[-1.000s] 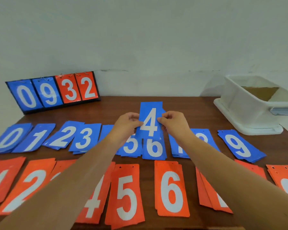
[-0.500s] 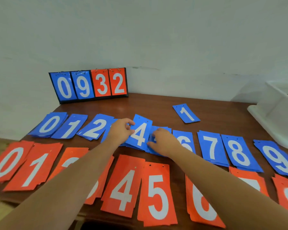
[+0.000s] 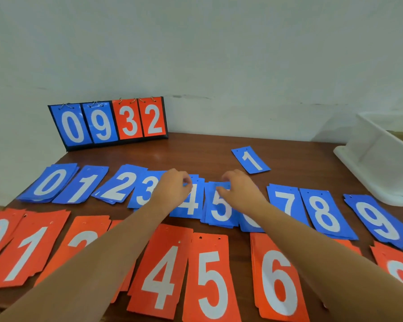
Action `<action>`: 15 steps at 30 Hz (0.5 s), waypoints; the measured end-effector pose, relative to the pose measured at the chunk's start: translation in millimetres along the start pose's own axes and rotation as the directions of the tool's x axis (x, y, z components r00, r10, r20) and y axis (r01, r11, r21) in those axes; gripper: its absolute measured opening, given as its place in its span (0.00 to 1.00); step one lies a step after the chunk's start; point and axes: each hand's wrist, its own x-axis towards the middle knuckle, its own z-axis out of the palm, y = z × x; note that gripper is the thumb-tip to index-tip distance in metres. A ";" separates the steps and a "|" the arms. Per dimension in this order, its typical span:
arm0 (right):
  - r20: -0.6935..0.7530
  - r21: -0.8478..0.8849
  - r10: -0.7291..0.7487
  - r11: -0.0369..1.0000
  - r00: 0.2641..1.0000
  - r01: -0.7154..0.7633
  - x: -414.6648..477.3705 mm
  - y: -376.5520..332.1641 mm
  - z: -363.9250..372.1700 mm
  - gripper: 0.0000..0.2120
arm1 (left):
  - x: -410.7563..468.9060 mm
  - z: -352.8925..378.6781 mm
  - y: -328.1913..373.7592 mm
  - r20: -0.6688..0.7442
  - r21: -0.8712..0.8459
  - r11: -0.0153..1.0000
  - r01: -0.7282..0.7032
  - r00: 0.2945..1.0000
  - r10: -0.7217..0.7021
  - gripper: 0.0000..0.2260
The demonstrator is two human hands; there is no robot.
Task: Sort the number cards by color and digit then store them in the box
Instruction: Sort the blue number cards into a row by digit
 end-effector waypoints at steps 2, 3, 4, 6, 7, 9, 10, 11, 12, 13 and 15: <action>-0.059 0.029 0.104 0.994 0.993 -0.102 12.7 15.8 -14.1 0.15 | 10.6 5.9 20.4 0.008 -0.141 0.990 -0.002 1.000 0.004 0.07; -0.084 0.037 0.155 0.988 0.984 -0.152 20.3 26.4 -19.6 0.14 | 18.3 10.9 31.0 0.028 -0.202 0.979 0.005 1.000 0.001 0.07; -0.103 0.041 0.204 0.979 0.974 -0.201 27.9 38.1 -23.6 0.14 | 26.5 16.1 41.9 0.050 -0.258 0.966 0.019 0.999 -0.007 0.06; -0.132 0.044 0.292 0.956 0.947 -0.289 42.3 60.7 -28.8 0.14 | 46.3 29.5 61.7 0.093 -0.382 0.920 0.091 0.994 -0.060 0.06; -0.145 0.041 0.325 0.946 0.934 -0.322 50.3 71.2 -29.9 0.15 | 57.7 38.1 70.8 0.125 -0.437 0.889 0.136 0.988 -0.089 0.06; -0.160 0.022 0.381 0.924 0.910 -0.383 65.7 86.7 -30.2 0.19 | 77.3 53.8 88.2 0.191 -0.540 0.815 0.210 0.974 -0.124 0.06; -0.157 -0.004 0.406 0.911 0.900 -0.412 72.9 92.3 -29.4 0.22 | 85.9 60.8 95.7 0.220 -0.587 0.772 0.245 0.965 -0.139 0.08; -0.150 -0.043 0.426 0.899 0.892 -0.436 79.7 97.8 -27.7 0.26 | 95.5 68.3 100.7 0.242 -0.628 0.726 0.279 0.957 -0.158 0.09; -0.149 -0.094 0.441 0.885 0.885 -0.457 85.2 100.6 -26.9 0.29 | 103.8 74.5 104.5 0.255 -0.670 0.679 0.302 0.952 -0.172 0.09; -0.156 -0.148 0.446 0.872 0.881 -0.467 89.8 102.6 -25.9 0.31 | 110.5 79.5 106.9 0.270 -0.701 0.636 0.322 0.946 -0.182 0.09; -0.151 -0.193 0.448 0.861 0.881 -0.471 96.8 104.6 -25.1 0.34 | 118.8 88.3 106.7 0.291 -0.726 0.598 0.338 0.940 -0.179 0.07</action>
